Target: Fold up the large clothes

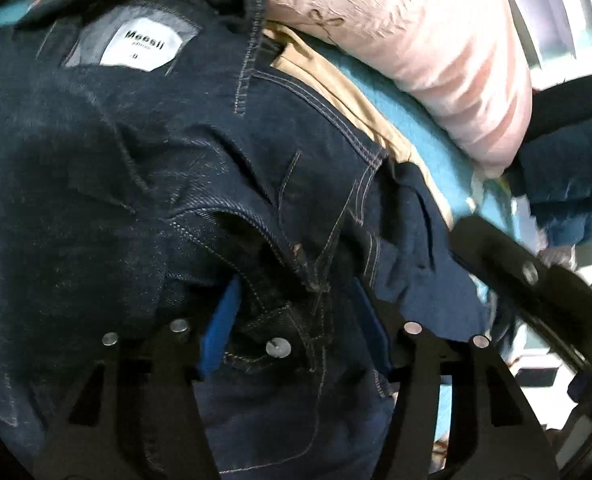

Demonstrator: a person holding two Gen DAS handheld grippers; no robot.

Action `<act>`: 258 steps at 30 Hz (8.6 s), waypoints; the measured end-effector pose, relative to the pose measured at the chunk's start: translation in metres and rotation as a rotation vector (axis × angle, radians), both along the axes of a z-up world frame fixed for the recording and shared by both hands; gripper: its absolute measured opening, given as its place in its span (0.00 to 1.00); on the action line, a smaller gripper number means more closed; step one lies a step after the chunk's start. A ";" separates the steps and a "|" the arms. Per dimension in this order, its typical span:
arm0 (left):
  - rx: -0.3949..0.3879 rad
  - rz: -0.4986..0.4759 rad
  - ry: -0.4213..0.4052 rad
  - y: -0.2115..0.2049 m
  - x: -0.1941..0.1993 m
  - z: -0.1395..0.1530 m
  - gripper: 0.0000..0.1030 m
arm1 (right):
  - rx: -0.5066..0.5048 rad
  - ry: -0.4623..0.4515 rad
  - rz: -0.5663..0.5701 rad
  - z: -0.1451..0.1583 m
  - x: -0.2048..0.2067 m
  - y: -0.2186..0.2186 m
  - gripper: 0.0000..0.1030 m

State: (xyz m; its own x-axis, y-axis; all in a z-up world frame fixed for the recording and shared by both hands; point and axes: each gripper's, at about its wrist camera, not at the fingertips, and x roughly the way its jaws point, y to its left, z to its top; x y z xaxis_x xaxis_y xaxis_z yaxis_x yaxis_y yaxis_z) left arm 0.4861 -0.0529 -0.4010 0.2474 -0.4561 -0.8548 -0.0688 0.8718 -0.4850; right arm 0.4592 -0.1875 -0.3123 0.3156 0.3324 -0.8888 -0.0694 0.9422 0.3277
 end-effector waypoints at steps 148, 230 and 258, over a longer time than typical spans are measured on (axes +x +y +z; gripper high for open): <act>0.092 -0.237 0.040 -0.124 0.027 -0.026 0.25 | 0.141 -0.078 -0.546 0.043 -0.090 -0.252 0.12; 0.142 0.069 0.011 0.166 -0.002 -0.006 0.37 | -0.258 0.173 0.018 -0.089 -0.009 0.012 0.00; 0.197 0.121 -0.107 0.221 0.036 0.055 0.88 | -0.233 0.082 0.051 -0.035 0.042 -0.028 0.78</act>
